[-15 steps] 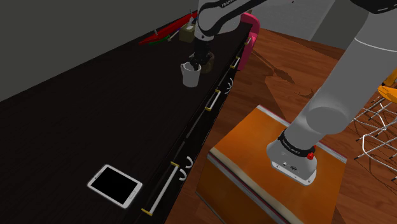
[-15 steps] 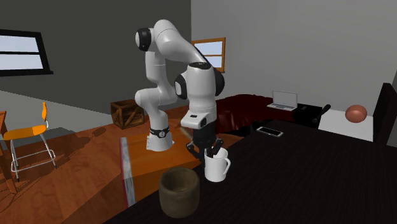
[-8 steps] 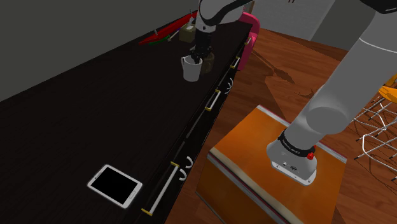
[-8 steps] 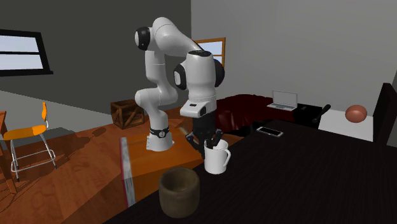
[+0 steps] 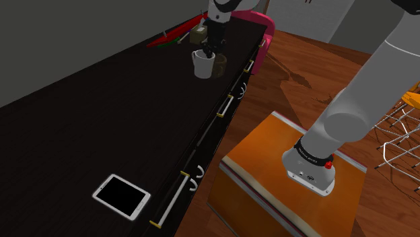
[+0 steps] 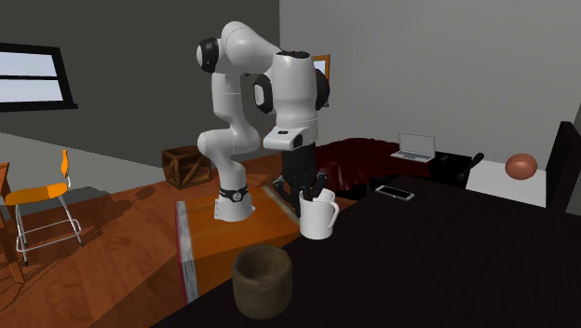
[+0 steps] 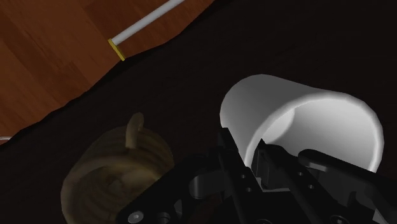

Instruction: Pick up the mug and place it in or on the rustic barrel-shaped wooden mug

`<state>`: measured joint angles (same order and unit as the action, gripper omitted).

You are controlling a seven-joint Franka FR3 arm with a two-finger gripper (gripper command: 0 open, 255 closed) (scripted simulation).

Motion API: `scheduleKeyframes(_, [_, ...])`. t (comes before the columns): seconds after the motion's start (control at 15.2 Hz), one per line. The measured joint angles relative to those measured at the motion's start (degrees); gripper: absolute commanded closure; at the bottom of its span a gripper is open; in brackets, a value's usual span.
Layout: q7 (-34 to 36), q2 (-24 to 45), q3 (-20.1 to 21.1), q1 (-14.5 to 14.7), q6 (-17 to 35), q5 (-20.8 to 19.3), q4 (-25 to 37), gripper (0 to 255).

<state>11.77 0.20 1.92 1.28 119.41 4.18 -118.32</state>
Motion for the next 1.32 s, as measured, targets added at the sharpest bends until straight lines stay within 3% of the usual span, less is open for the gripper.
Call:
scheduleKeyframes(1.06, [0.80, -2.87, -0.04, -0.04, -11.79, -0.26, 8.94, 255])
scheduleKeyframes(1.32, [-2.59, -0.69, -1.89, -1.78, -14.32, -0.32, 13.40, 255])
